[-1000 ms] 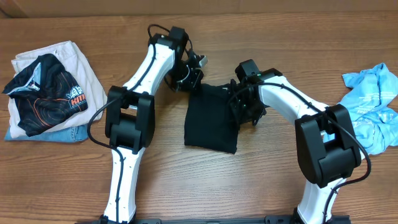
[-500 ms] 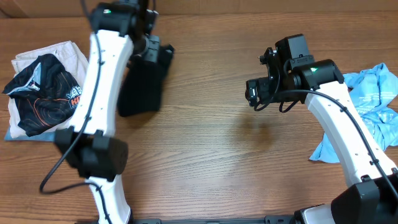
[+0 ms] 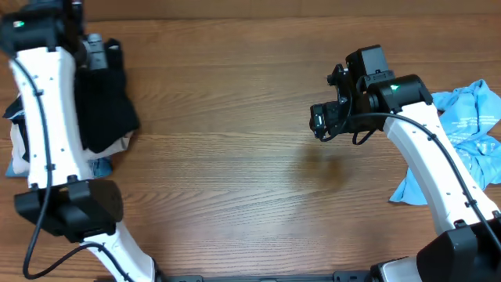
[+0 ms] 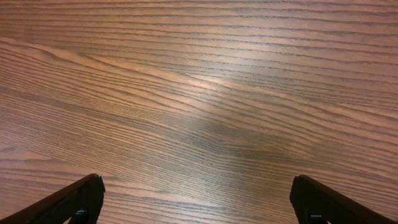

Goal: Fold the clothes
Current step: 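Lift the folded black shirt with the left gripper onto the left clothes pile, then open the left gripper and release the black shirt on the pile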

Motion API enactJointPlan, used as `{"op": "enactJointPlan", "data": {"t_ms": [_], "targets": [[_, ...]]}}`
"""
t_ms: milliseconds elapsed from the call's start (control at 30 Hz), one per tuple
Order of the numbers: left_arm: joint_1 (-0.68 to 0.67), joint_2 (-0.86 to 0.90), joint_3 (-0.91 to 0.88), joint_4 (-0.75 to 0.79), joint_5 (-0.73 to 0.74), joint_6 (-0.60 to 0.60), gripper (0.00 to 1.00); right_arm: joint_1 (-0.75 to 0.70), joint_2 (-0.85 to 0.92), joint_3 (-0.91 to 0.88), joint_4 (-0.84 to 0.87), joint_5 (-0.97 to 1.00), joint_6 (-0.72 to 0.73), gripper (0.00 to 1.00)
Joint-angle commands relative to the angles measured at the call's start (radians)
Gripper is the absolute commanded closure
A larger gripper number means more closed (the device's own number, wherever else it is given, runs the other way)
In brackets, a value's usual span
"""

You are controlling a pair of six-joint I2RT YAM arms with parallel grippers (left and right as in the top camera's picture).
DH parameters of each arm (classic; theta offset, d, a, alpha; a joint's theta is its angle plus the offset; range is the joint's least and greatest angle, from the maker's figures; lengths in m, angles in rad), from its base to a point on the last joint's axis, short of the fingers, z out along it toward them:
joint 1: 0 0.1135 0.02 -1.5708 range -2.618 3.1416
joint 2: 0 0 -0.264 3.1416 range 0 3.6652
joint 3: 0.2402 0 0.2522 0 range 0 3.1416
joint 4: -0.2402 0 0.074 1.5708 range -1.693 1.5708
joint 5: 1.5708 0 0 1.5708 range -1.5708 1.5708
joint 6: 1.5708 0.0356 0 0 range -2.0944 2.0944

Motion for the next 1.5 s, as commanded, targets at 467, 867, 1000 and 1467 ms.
{"op": "enactJointPlan", "data": {"t_ms": [467,867,1000,1467], "targets": [[0.329,0.029,0.005,0.174,0.093,-0.026,0.96,-0.002,0.000,0.007,-0.006,0.001,-0.002,0.00],[0.362,0.115,0.003,0.168,0.095,-0.036,0.92,-0.002,0.000,0.007,-0.006,-0.002,-0.002,0.00],[0.370,0.115,0.003,0.173,0.091,-0.037,0.80,-0.002,0.000,0.007,-0.005,-0.002,-0.002,0.00],[0.393,0.115,0.003,0.148,0.086,-0.134,0.00,-0.002,0.000,0.007,-0.002,-0.002,-0.002,0.00]]}}
